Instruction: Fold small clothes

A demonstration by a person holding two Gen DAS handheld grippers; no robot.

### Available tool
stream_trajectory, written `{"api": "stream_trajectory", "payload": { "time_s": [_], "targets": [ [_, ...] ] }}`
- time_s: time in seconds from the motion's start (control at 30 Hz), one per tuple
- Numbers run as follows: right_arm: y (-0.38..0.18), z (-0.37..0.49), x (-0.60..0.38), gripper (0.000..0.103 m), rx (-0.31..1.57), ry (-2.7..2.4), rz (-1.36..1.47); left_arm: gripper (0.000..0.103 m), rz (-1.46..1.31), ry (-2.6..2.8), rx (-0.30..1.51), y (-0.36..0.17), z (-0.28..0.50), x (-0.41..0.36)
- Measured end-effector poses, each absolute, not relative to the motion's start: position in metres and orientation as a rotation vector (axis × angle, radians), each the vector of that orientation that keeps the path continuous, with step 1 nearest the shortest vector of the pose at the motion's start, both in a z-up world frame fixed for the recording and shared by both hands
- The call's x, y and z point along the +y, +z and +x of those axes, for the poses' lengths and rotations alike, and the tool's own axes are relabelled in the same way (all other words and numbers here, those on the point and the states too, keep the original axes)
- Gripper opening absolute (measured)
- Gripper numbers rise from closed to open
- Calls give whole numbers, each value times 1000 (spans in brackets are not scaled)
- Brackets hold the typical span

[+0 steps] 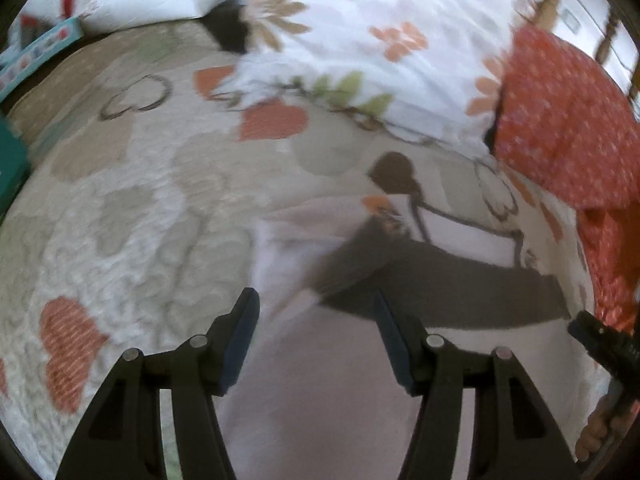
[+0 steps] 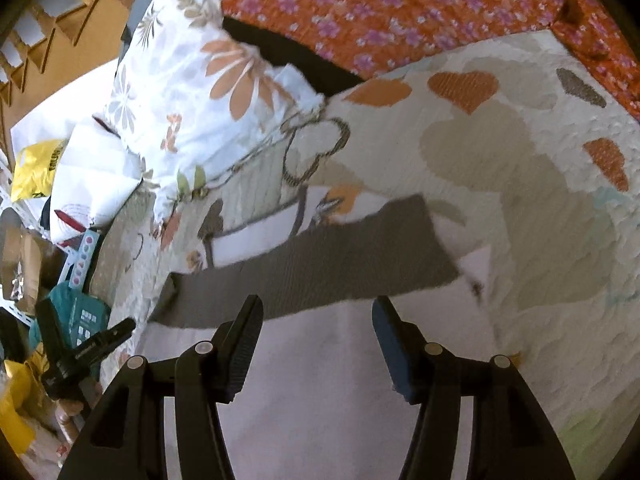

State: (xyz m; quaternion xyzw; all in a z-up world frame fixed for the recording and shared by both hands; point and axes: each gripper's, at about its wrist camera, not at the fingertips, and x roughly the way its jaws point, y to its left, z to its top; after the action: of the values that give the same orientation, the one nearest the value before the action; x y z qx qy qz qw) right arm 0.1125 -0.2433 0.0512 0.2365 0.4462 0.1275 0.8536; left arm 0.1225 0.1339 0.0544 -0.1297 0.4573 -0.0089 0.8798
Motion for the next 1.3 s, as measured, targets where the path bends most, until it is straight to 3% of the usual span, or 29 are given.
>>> {"api": "stream_trajectory", "payload": {
  "time_s": [0.3,0.33,0.4,0.6,0.9,1.1,1.3],
  "targets": [
    [44,115,-212,63,970,302,419,60,-17,207,1026,17,171,99],
    [42,115,-212,63,972,297,412,63,-3,270,1010,15,174,106],
    [39,118,-216,63,975,284,405,80,-26,341,999,15,178,121],
    [40,123,-238,62,961,217,430,80,-191,443,1024,18,170,169],
    [54,111,-279,63,934,138,511,80,-199,411,1027,40,136,197],
    [60,87,-270,63,944,168,383,80,-249,265,1032,54,92,196],
    [57,67,-263,63,969,200,365,80,-319,86,1159,35,61,177]
  ]
}}
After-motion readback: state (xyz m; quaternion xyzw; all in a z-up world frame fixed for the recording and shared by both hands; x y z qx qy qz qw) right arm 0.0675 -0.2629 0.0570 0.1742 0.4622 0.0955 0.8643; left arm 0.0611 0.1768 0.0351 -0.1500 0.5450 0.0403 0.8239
